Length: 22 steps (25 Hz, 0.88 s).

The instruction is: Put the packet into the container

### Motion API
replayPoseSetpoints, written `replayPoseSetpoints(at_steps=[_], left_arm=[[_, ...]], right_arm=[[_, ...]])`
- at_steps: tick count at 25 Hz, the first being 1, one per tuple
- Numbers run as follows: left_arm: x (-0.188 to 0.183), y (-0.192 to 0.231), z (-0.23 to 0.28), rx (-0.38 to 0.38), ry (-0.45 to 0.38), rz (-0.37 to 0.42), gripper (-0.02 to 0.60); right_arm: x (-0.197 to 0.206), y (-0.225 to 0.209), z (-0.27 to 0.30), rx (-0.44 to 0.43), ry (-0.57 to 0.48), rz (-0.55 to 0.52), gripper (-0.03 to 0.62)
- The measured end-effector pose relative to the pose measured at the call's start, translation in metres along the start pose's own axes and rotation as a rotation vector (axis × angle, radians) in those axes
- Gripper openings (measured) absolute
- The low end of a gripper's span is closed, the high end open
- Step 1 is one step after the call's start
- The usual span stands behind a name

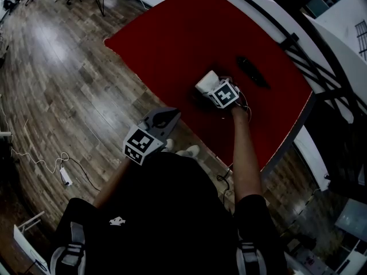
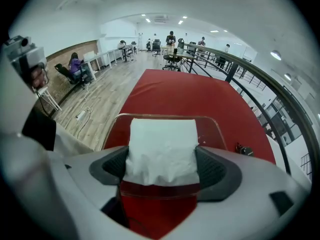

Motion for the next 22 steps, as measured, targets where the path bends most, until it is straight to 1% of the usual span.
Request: replayPoseSetpoints(at_steps=[6, 15, 22], left_arm=[[0.002, 0.003, -0.007, -0.019, 0.004, -0.003, 0.005], [0.003, 0.002, -0.003, 0.006, 0.014, 0.008, 0.005], [0.002, 0.001, 0.0, 0.017, 0.012, 0.011, 0.005]], right_arm=[[-0.002, 0.007, 0.011, -0.007, 0.012, -0.02, 0.437], [-0.013, 0.005, 0.007, -0.021, -0.066, 0.03, 0.439], [-0.015, 0.001, -0.008, 0.0, -0.125, 0.08, 0.437]])
Point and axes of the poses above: the fingertips, and each gripper's own axes: z forward along the fingers, y to its left, x out of its underside, the point moved 2 cm from there along -z, backward along the fingers
